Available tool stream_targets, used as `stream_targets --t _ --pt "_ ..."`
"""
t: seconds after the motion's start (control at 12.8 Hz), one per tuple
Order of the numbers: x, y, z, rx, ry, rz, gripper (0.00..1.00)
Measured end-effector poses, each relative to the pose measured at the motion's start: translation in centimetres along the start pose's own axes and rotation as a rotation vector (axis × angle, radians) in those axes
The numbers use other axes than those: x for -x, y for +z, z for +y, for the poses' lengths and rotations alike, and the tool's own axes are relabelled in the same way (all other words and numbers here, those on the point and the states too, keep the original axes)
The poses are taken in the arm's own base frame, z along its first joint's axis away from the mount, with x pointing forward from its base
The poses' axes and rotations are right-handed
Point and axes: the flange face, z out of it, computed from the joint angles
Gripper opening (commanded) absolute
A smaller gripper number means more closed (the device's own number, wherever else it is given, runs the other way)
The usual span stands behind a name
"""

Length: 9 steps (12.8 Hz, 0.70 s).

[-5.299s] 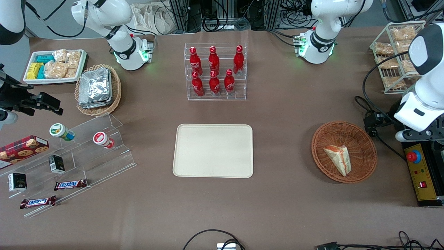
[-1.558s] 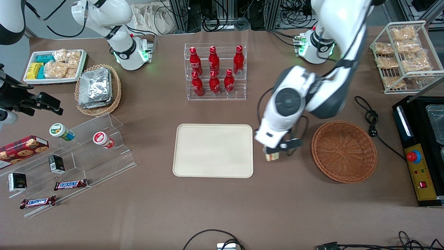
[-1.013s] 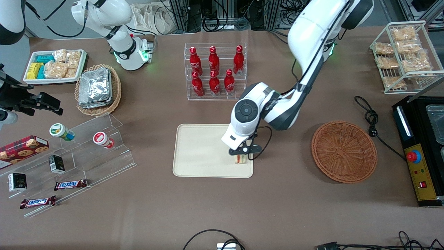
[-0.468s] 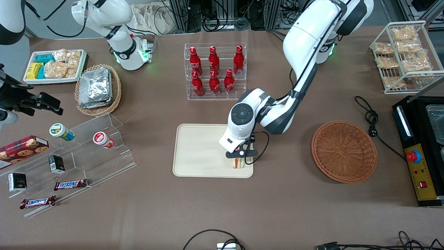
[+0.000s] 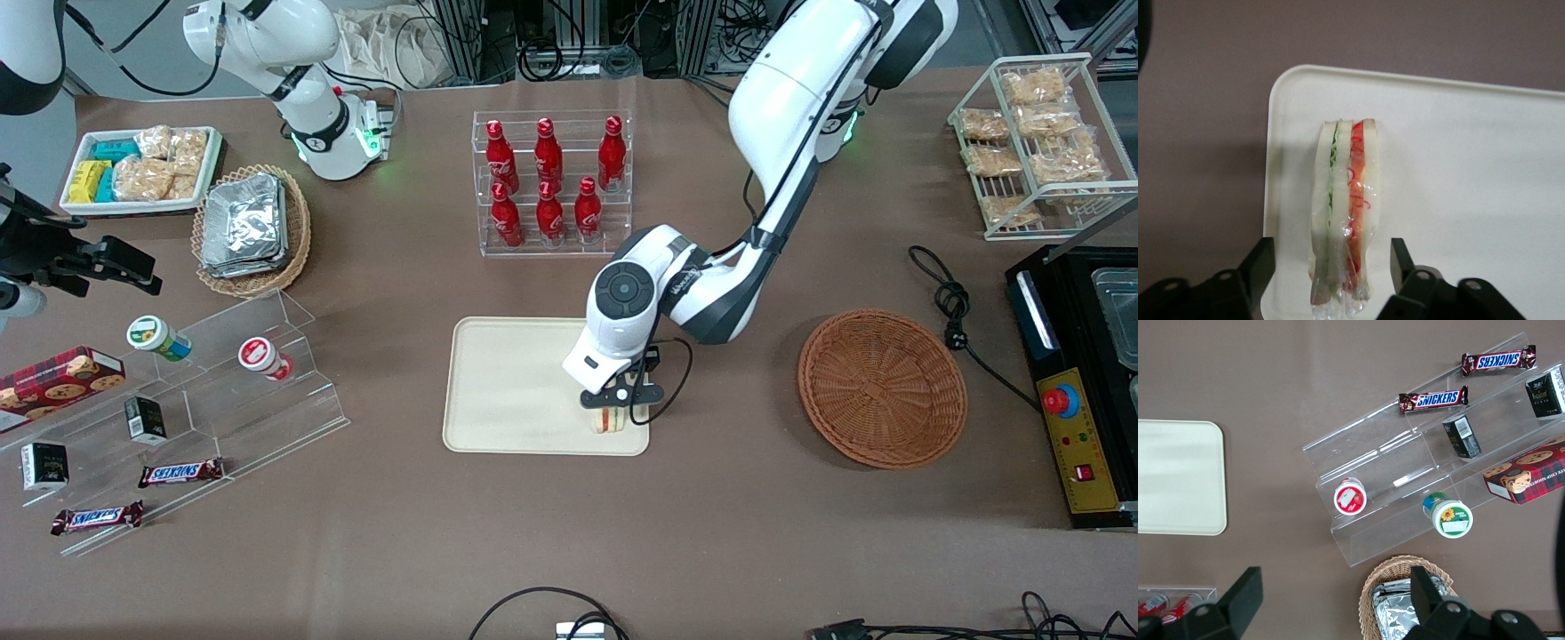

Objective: Place sandwich from basket to tray

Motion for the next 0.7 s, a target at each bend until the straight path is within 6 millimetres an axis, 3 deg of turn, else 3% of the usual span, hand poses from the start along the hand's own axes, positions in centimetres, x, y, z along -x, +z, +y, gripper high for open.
stream_targets --t 0.47,0.7 --pt "-0.7 -7.6 -3.7 -0.073 -0.076 -0.030 1.00" --pt "-0.1 -10.7 -8.7 -0.101 -0.098 -0.024 1.00"
